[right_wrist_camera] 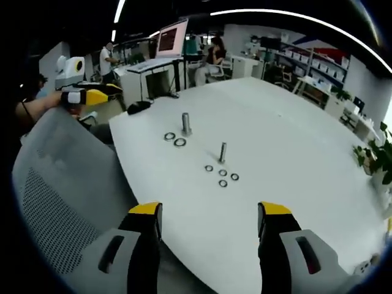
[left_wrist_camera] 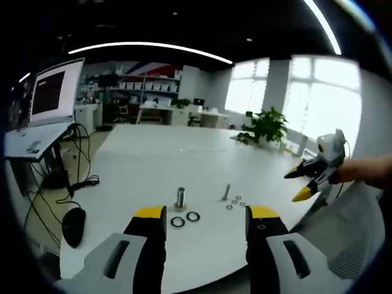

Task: Place the washer onto the threaded stud by aligning its center hole with the stud, sliding it down to the base, and recovering from edge contact or off-axis alignment until the washer reaches the visible bottom stop.

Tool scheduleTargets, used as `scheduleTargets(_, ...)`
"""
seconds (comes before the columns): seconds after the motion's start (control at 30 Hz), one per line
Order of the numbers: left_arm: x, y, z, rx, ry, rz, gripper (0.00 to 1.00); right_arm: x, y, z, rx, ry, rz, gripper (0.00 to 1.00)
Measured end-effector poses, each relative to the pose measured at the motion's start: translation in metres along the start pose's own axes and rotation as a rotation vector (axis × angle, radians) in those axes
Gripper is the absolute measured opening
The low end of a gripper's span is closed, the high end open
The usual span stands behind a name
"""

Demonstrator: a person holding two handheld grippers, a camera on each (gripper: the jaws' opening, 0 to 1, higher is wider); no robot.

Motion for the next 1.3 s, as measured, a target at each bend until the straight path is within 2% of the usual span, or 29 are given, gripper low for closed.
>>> scheduleTargets(0.13, -0.003, 0.006, 0.005, -0.022, -0.023, 0.021, 0.47, 0.002, -0.003, 0.01, 0.014, -0.049, -0.016, 0.64)
scheduleTargets(0.23, -0.006, 0.0, 0.008, -0.03, -0.059, -0.012, 0.45, 0.001, -0.007, 0.015, 0.025, -0.087, -0.042, 0.64)
scheduleTargets(0.33, -0.005, 0.0, 0.009, -0.011, -0.068, -0.008, 0.45, 0.001, -0.006, 0.015, 0.035, -0.094, -0.042, 0.62)
scheduleTargets(0.57, -0.002, 0.007, 0.003, 0.003, -0.031, 0.043, 0.45, 0.001, -0.005, 0.008, 0.051, -0.064, -0.034, 0.62)
scheduleTargets(0.7, -0.002, 0.006, 0.0, -0.01, -0.01, 0.033, 0.44, -0.001, -0.002, 0.0, 0.052, -0.026, -0.016, 0.61)
scheduleTargets(0.83, -0.004, 0.007, -0.002, -0.014, 0.011, 0.016, 0.44, -0.004, -0.006, -0.003, 0.038, 0.003, -0.03, 0.61)
scheduleTargets(0.97, -0.001, 0.006, -0.002, -0.017, 0.02, 0.017, 0.44, -0.003, -0.004, -0.006, 0.002, 0.022, 0.003, 0.59)
scheduleTargets(1.1, -0.001, 0.005, -0.004, -0.01, 0.035, 0.014, 0.43, 0.001, -0.018, -0.008, -0.007, 0.007, -0.016, 0.56)
scheduleTargets(1.2, -0.001, 0.007, -0.004, -0.016, 0.036, 0.024, 0.43, 0.009, -0.025, -0.007, -0.067, -0.02, 0.011, 0.52)
scheduleTargets(1.3, 0.0, 0.005, -0.005, -0.007, 0.044, 0.02, 0.43, 0.023, -0.025, -0.007, -0.085, -0.044, 0.042, 0.51)
Point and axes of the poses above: the point that each gripper's makers call its tool centre point, and the gripper's own axes: x roughly forward along the fingers, z roughly to its left, y roughly out of its underside, the point moved 2 cm from there along -x, roughly backward along the fingers
